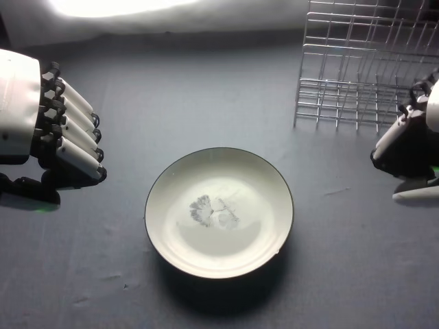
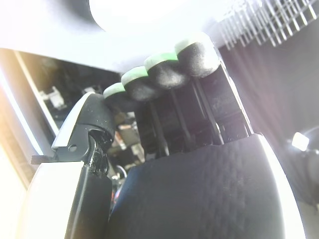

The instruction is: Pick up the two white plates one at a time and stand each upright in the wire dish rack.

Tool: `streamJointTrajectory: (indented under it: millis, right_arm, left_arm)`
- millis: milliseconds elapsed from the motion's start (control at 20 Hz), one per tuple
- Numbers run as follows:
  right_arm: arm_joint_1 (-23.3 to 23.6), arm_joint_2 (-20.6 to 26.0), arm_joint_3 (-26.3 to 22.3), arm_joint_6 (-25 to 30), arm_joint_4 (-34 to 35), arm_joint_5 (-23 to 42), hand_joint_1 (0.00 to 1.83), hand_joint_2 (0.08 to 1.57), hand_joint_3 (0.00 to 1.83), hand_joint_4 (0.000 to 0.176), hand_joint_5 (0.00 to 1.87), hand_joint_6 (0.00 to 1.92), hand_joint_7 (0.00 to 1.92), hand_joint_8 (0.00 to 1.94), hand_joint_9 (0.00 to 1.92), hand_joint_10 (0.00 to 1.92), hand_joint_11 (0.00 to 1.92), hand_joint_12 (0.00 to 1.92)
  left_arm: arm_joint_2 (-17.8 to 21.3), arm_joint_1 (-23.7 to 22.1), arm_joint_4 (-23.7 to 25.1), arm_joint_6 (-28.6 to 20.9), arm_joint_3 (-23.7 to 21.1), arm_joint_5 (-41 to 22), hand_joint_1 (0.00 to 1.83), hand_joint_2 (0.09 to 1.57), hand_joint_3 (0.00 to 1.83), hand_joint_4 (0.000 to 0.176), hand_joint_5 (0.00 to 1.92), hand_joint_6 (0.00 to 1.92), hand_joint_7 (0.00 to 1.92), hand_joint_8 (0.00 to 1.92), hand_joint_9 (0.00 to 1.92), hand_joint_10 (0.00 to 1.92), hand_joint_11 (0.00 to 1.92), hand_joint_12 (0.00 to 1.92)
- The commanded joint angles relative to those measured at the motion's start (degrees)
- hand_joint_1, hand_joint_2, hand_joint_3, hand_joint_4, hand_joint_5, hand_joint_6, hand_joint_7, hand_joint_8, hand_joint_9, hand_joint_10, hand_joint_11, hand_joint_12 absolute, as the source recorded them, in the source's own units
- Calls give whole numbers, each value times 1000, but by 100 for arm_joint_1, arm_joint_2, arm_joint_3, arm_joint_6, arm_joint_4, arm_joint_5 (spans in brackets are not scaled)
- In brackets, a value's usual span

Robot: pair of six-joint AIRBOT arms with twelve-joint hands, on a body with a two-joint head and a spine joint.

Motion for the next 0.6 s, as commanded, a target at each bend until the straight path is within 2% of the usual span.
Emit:
streamJointTrajectory:
  millis: [0,50,100,150,550]
  right_arm:
    - [66,24,14,6,213,468,0,1180,120,0,149,54,157,53,136,58,27,281]
    - [66,25,28,-5,213,475,0,1249,0,0,187,1,188,1,182,1,0,472]
    - [66,25,43,-10,214,486,13,1259,0,0,208,1,218,1,218,2,0,605]
    - [65,25,52,-24,214,486,28,1264,1,0,210,0,219,0,217,1,0,628]
    - [65,9,59,-103,180,514,0,1248,0,0,127,0,149,1,157,0,0,376]
  left_arm:
    - [10,-36,-489,-19,27,-180,0,1041,179,0,96,45,48,41,17,32,0,19]
    - [9,-35,-492,-20,11,-180,0,1106,38,0,104,1,57,3,22,2,0,0]
    - [10,-34,-492,-20,-5,-180,0,1102,28,0,85,0,25,0,1,0,0,0]
    - [10,-33,-492,-20,-10,-180,0,1096,24,0,86,1,23,0,0,0,0,0]
    - [11,35,-487,-78,-182,-178,0,1051,0,0,60,0,3,0,0,0,0,0]
